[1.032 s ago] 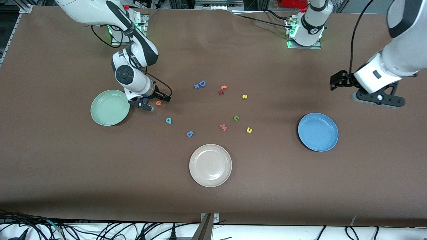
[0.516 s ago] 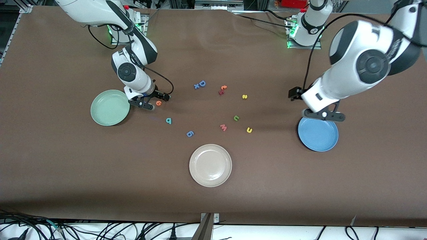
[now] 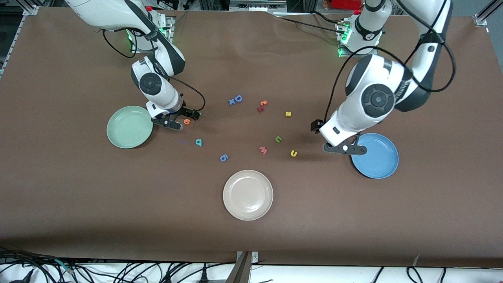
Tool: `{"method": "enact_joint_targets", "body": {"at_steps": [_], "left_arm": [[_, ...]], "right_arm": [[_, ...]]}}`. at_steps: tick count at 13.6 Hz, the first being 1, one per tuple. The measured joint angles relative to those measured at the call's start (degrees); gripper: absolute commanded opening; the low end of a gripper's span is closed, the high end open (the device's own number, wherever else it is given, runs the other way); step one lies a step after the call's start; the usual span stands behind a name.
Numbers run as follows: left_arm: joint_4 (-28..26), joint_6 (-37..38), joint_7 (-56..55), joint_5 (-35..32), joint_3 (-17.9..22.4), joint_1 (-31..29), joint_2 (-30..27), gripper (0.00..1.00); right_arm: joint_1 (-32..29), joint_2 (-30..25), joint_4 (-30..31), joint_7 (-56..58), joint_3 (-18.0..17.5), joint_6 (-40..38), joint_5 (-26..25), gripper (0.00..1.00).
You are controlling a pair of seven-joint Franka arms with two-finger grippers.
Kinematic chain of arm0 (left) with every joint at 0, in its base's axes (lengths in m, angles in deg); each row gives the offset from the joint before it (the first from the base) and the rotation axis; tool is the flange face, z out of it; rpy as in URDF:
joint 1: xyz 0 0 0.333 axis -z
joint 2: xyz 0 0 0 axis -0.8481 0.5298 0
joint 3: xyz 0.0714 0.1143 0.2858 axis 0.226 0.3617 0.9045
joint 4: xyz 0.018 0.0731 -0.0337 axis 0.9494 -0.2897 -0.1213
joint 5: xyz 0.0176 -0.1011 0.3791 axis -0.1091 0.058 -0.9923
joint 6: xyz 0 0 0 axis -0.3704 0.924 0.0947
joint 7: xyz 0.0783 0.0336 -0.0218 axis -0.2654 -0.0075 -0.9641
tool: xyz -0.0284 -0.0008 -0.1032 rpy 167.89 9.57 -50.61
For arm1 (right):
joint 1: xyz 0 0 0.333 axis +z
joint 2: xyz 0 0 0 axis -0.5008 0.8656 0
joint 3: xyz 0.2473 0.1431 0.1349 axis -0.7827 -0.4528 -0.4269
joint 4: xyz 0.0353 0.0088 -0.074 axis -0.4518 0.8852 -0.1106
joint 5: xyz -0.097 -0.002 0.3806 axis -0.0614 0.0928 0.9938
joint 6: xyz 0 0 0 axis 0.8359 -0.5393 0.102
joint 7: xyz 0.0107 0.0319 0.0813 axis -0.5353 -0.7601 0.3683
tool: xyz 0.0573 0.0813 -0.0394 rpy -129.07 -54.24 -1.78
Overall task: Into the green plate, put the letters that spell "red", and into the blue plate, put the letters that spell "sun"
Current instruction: 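Reach the right gripper to the orange e while the left gripper reaches the 2, then grasp the orange e with the right gripper while the left gripper grasps the 2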
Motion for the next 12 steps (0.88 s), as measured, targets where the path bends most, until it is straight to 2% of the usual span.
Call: {"method": "enact_joint_targets", "body": {"at_steps": [8, 9, 10, 12], "left_arm": [[-15.3, -22.49, -12.51, 0.0, -0.2, 7.94, 0.05, 1.0], [-17.15, -25.04, -12.72, 0.0, -0.18, 8.3, 0.04, 1.0], [-18.94, -27.41, -12.72, 0.0, -0.18, 8.5, 0.04, 1.0], [-22.06, -31.39, -12.72, 0.0, -0.18, 9.0, 0.05, 1.0]], "right_arm": [[0.2, 1.11, -0.09, -1.5, 1.12, 2.84, -1.69, 0.95], [0.43, 1.15, -0.12, -1.83, 1.12, 2.96, -1.69, 0.93], [0.64, 1.16, -0.13, -2.06, 1.12, 3.0, -1.7, 0.85], [0.79, 1.19, -0.13, -2.38, 1.12, 3.01, -1.75, 0.6]]}}
